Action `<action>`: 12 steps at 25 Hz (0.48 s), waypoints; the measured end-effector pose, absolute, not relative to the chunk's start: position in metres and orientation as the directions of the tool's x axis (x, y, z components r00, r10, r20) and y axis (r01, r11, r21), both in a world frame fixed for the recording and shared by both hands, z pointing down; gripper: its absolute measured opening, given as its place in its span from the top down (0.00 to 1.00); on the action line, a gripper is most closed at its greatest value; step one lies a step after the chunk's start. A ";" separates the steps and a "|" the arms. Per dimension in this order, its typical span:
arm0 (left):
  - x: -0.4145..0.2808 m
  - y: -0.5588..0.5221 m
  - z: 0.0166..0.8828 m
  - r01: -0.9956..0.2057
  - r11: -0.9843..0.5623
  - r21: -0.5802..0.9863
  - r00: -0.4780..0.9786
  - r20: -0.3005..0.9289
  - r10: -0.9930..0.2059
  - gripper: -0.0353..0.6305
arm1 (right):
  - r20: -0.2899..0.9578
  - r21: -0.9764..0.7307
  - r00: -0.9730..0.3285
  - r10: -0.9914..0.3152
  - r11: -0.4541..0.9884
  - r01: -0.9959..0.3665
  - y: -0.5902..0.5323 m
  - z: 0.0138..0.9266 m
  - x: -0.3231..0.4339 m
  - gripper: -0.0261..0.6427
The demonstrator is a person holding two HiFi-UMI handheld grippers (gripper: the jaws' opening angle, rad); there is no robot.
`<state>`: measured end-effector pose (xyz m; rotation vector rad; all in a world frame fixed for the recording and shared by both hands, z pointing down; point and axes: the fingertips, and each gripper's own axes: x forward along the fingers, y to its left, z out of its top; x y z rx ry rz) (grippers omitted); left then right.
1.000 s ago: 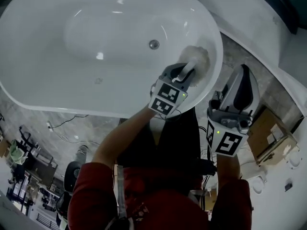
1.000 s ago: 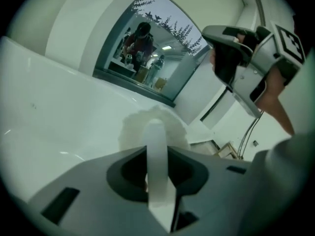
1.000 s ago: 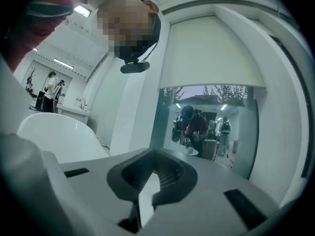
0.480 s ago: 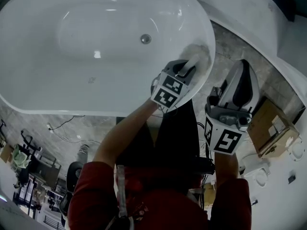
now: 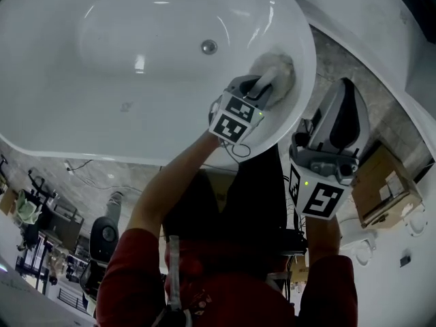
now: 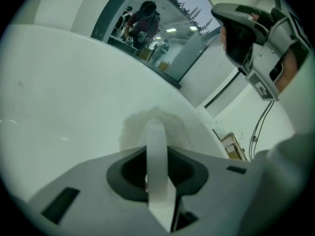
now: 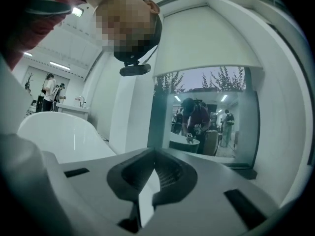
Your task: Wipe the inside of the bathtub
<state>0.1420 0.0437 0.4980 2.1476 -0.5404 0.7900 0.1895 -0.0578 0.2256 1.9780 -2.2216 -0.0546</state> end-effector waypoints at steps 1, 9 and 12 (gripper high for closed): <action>0.139 0.041 0.506 -0.608 -0.605 0.514 0.709 0.694 -0.123 0.81 | 0.102 0.133 -0.123 -0.987 0.136 -0.982 -0.062 0.230 0.186 0.94; 0.112 0.025 0.592 -0.682 -0.547 0.485 0.643 0.754 -0.133 0.81 | 0.117 0.110 -0.221 -0.968 0.234 -0.966 -0.089 0.279 0.157 0.94; 0.105 0.020 0.623 -0.715 -0.512 0.477 0.621 0.769 -0.150 0.80 | 0.140 0.104 -0.254 -0.957 0.270 -0.957 -0.094 0.300 0.147 0.94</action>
